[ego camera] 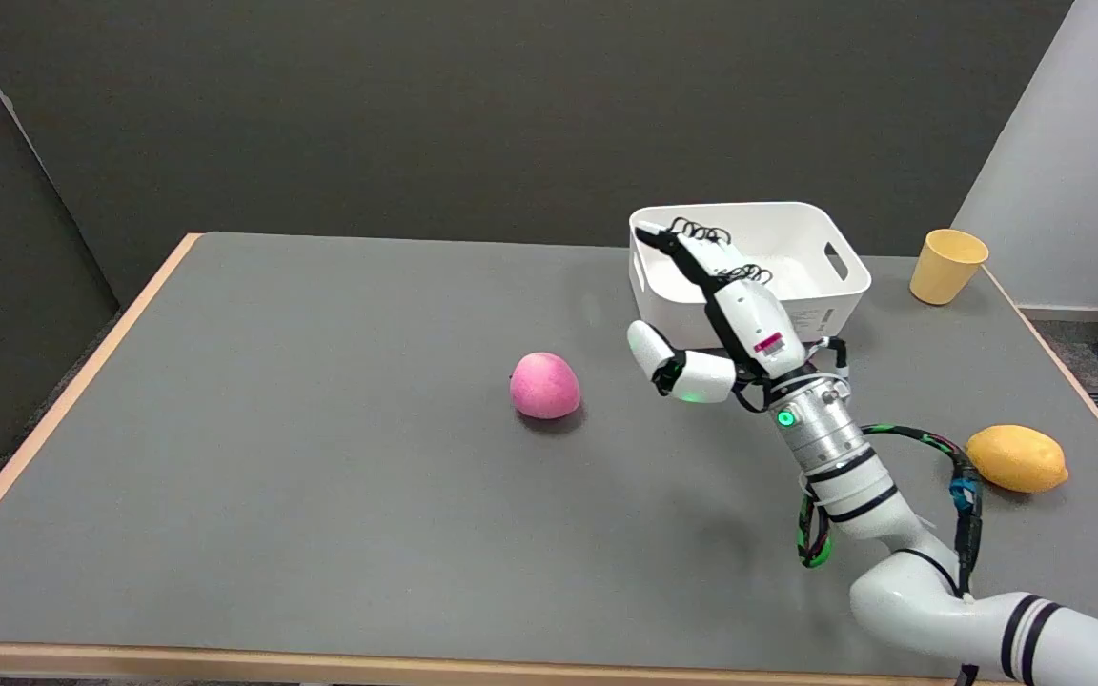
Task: Pick up the lemon.
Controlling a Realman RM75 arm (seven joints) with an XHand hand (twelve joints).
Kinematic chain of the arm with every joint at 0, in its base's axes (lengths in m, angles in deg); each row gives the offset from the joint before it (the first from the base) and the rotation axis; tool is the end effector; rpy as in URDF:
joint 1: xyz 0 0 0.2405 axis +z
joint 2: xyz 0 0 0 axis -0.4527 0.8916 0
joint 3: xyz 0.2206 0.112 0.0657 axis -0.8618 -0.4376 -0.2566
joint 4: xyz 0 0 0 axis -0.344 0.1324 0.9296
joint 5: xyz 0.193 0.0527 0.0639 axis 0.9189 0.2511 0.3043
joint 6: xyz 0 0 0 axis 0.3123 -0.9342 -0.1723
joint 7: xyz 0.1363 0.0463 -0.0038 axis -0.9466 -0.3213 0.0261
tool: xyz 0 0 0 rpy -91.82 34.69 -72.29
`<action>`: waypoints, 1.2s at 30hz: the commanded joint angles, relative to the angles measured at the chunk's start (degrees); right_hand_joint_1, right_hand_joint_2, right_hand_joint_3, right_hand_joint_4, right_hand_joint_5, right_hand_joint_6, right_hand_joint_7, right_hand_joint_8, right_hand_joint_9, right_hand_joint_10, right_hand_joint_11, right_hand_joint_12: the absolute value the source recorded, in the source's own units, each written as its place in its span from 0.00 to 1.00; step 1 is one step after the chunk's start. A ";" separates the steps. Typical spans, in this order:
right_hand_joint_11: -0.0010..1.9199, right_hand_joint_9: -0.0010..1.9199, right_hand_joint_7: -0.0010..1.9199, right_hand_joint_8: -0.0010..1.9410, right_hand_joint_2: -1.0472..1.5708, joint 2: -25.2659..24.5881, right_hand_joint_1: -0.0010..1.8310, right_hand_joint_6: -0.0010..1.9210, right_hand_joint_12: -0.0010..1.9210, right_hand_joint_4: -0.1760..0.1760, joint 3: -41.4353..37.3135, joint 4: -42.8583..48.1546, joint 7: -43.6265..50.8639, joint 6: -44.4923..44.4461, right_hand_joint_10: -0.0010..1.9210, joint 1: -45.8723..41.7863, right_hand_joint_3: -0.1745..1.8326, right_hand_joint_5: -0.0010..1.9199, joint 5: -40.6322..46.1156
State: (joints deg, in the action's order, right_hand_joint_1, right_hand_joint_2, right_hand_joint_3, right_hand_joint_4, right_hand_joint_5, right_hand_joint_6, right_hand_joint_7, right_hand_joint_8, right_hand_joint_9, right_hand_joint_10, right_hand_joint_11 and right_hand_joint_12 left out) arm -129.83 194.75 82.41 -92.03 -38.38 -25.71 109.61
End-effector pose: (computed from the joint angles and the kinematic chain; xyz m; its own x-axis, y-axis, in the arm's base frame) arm -0.2572 -0.3058 0.3269 0.7605 0.2857 0.5831 -0.4823 -0.3526 0.8019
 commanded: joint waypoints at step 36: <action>0.00 0.08 0.13 0.19 0.65 3.10 0.24 0.23 0.52 0.55 -3.76 3.99 9.11 -23.49 0.36 -19.78 0.58 0.09 4.74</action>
State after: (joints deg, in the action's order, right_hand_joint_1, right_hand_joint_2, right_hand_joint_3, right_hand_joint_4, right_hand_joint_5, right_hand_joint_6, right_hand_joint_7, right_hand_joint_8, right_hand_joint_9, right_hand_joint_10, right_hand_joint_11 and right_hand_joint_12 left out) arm -128.30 195.66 82.42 -90.62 -45.73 -29.95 111.04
